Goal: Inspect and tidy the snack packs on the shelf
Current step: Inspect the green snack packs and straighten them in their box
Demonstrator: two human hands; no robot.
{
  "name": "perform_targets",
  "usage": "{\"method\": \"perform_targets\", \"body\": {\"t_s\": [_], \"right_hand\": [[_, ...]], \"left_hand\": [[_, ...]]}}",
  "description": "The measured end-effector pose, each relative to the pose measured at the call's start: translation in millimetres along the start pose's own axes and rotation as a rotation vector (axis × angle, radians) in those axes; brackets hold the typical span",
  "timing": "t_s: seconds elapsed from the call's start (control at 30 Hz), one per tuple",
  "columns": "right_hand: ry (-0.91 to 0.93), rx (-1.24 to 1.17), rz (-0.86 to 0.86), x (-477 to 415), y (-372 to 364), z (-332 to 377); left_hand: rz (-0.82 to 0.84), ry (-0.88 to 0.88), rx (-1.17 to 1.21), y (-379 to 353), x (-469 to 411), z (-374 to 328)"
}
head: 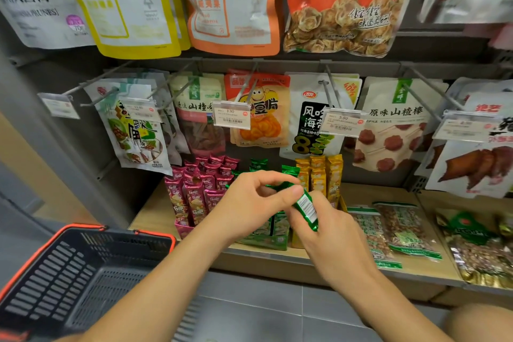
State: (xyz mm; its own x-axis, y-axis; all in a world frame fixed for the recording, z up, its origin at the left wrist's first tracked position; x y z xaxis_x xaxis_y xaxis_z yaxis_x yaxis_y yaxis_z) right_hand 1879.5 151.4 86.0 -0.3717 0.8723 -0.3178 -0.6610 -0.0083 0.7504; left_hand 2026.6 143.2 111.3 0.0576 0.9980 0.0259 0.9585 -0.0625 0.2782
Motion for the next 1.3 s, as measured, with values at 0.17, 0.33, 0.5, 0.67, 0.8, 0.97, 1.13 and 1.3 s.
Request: {"method": "perform_targets", "body": {"t_s": [0.17,0.33,0.5,0.67,0.8,0.97,1.13,1.3], "right_hand": [[0.086,0.08,0.003,2.5,-2.3,6.9],[-0.019,-0.245,0.291,5.0,-16.8,0.7],[-0.238,-0.702,0.472,10.6,-22.5,-1.4],[-0.154,-0.567,0.308,9.7,-25.6,3.0],[-0.099,-0.47,0.245,10.7,-27.1,5.4],[-0.108,-0.466,0.182,11.4,-30.1,2.5],[-0.141,-0.517,0.116,8.5,-26.7,2.6],[-0.186,-0.512,0.055,0.4,-20.3,-8.6]], "left_hand": [[-0.206,0.025,0.093,3.2,-3.5,8.0],[-0.378,0.093,0.176,25.9,-10.0,19.0],[-0.505,0.194,0.441,55.1,-14.9,37.0],[-0.373,0.218,0.47,42.2,-17.0,39.2],[-0.349,0.294,0.528,36.0,-15.1,42.6],[-0.349,0.321,0.655,23.2,-13.2,47.8],[-0.199,0.349,0.657,3.4,-12.8,51.1],[-0.024,0.329,0.57,-24.3,-6.7,49.8]]}}
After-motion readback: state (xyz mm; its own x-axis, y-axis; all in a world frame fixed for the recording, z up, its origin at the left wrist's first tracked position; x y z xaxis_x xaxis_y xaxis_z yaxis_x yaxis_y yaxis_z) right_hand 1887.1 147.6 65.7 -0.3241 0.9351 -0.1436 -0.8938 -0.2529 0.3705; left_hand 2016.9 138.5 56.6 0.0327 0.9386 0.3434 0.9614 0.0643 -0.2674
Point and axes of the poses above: each hand's wrist, its own x-axis away from the middle knuckle, its own y-axis out of the back of the hand, z = x × y, the point moved 5 cm from there along -x, towards the middle knuckle, and after that the axes turned 7 degrees about y, right-handed, at the moved point
